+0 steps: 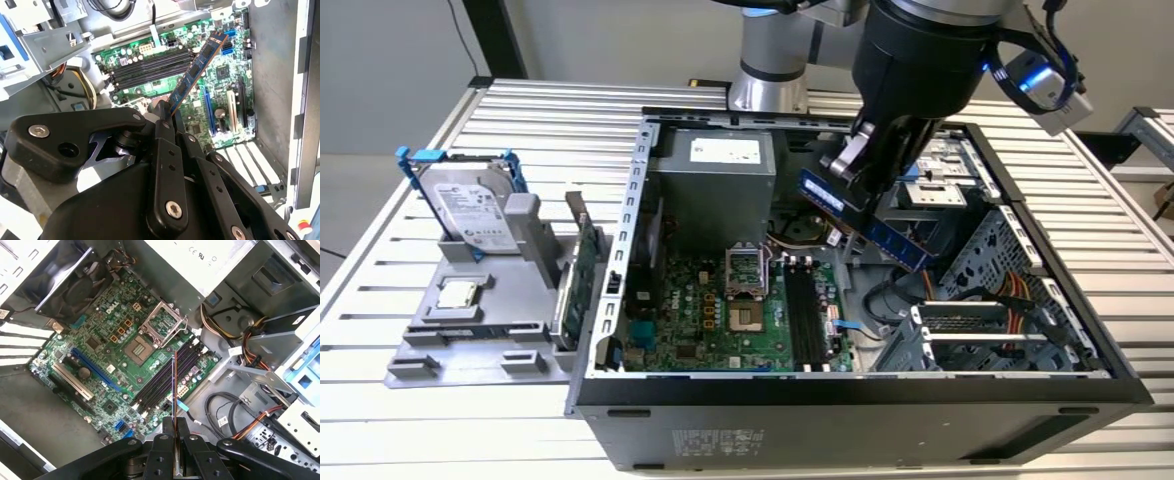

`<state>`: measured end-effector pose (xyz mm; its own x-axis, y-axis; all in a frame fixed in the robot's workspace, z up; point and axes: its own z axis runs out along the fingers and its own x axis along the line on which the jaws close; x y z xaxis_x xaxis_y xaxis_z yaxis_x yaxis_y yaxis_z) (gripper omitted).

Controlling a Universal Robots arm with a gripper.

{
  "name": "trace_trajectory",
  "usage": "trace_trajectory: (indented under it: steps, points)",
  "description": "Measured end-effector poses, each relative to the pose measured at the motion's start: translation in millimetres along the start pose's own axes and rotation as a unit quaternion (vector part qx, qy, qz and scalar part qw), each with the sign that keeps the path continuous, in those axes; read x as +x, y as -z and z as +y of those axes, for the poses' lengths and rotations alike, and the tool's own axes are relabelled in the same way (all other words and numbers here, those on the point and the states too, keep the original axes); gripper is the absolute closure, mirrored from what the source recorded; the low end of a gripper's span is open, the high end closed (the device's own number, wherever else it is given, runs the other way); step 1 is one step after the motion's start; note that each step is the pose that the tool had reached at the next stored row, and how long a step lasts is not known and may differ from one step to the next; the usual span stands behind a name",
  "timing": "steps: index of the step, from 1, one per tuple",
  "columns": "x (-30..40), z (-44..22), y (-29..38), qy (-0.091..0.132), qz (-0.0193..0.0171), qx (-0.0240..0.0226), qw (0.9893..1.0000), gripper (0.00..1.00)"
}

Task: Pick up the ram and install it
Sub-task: 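Insert the ram into the slot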

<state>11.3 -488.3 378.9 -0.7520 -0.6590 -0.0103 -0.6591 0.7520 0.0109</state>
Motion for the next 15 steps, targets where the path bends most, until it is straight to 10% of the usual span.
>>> trace_trajectory:
  steps: [15]
  points:
    - [0.0, 0.0, 0.0, -0.016, -0.0002, 0.0002, 0.9999, 1.00]
